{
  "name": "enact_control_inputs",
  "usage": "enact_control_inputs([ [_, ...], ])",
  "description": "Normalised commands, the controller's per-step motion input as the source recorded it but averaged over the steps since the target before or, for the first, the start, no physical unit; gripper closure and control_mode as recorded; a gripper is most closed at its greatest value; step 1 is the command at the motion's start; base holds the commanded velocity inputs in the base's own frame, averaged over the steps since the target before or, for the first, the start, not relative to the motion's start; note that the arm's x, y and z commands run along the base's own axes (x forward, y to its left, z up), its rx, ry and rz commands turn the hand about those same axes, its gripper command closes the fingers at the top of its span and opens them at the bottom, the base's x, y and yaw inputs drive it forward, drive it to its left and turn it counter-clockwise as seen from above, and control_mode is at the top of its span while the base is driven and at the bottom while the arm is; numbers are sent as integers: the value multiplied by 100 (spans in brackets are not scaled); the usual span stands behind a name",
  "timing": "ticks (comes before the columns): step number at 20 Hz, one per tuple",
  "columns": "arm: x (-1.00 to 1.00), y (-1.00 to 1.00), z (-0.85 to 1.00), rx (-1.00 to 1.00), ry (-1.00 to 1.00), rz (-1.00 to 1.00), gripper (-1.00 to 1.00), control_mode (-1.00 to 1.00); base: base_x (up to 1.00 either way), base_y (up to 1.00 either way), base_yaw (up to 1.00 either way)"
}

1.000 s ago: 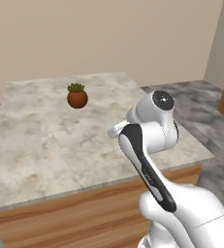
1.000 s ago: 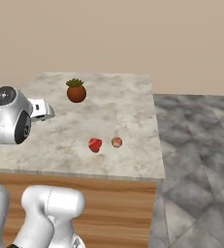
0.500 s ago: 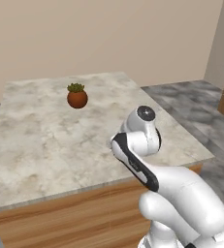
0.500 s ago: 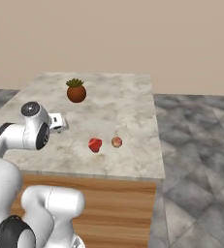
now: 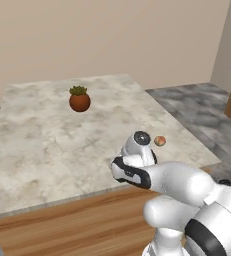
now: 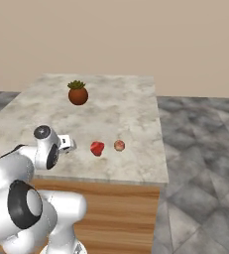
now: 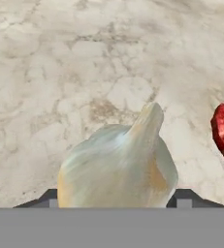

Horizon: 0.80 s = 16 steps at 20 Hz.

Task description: Open the fridge, remove the peach, garlic, and steak, and place them on any counter.

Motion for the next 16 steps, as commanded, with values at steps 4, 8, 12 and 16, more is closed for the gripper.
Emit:
enact_control_inputs([
  [4,63,0,-32,0,10,0,100,-100,0,0,0],
  [8,71,0,-26,0,14,0,100,-100,0,0,0],
  [12,70,5,-30,-1,17,0,100,-100,0,0,0],
  [16,77,23,-24,-2,7,0,-100,-100,0,0,0],
])
